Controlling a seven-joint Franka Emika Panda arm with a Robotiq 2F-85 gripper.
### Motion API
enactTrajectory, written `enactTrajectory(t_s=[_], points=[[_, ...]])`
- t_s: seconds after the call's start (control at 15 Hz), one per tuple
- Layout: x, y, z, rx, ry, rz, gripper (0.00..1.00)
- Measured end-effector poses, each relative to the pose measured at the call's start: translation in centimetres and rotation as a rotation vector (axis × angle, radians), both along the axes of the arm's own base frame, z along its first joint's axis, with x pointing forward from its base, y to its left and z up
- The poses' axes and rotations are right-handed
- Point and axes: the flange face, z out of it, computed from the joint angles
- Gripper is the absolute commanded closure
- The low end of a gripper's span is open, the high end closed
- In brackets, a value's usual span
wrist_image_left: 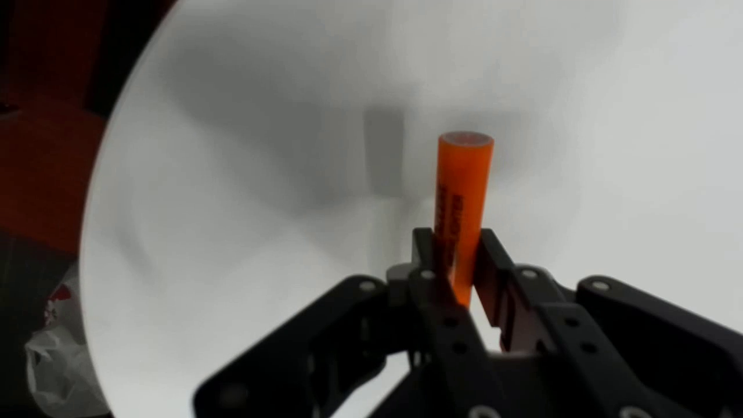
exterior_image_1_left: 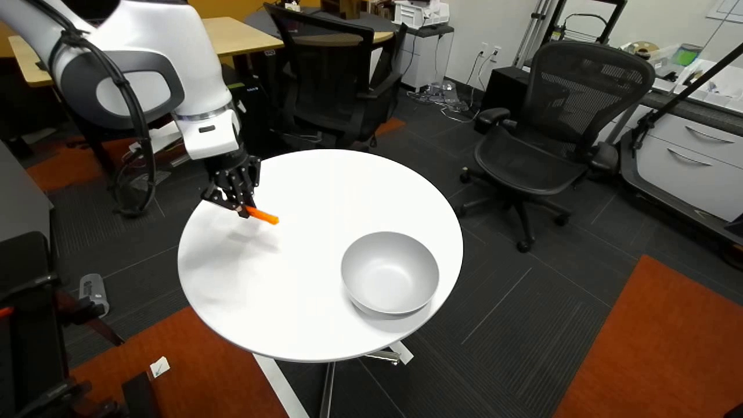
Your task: Move the marker to the right
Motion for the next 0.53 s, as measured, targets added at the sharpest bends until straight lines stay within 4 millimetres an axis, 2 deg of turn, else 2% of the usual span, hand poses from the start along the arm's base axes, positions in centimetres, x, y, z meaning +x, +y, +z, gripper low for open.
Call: enactTrajectory(t_s=[0.53], points=[[-0.8,-2.0,-1.8,0.027,0.063,-0.05,0.95]])
